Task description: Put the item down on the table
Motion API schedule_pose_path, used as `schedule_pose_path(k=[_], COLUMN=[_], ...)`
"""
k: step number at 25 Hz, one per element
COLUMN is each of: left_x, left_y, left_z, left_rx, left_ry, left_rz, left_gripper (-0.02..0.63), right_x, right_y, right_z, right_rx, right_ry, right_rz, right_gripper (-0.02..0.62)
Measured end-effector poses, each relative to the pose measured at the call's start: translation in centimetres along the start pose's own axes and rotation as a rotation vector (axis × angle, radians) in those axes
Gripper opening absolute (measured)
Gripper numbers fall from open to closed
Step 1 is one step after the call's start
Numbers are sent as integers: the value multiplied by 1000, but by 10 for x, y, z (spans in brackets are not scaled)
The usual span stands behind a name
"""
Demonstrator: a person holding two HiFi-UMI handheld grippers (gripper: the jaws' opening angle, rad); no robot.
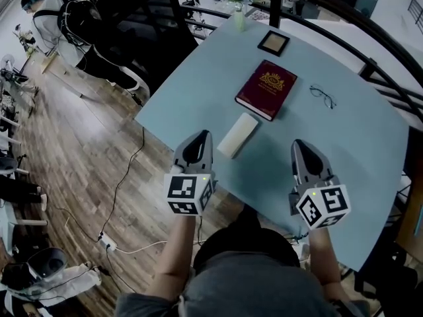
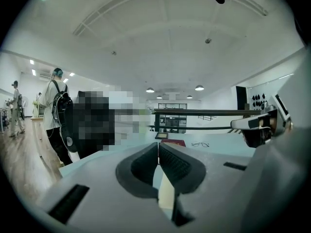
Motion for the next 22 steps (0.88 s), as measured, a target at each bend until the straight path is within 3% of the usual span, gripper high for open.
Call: schedule_pose_path(k=[22], left_x=[-26], left_y=[4], left_z=[15], left_rx=[-99], left_ry=[-59], left_rz=[-24], left_gripper=[9], right_x=[6], right_y=[-4], right_z=[-3], right_rx=[-52], right_ry=[-20], right_rz=[-27], right_gripper=[2])
Point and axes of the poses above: the fingertips, and each gripper's own axes: x forward along the fingers, z to its left, y out of its underside, the point moved 8 cm from there along -x, backward along the fingers, and after that the axes turned 3 degrees about x, right-handed, at the moved point
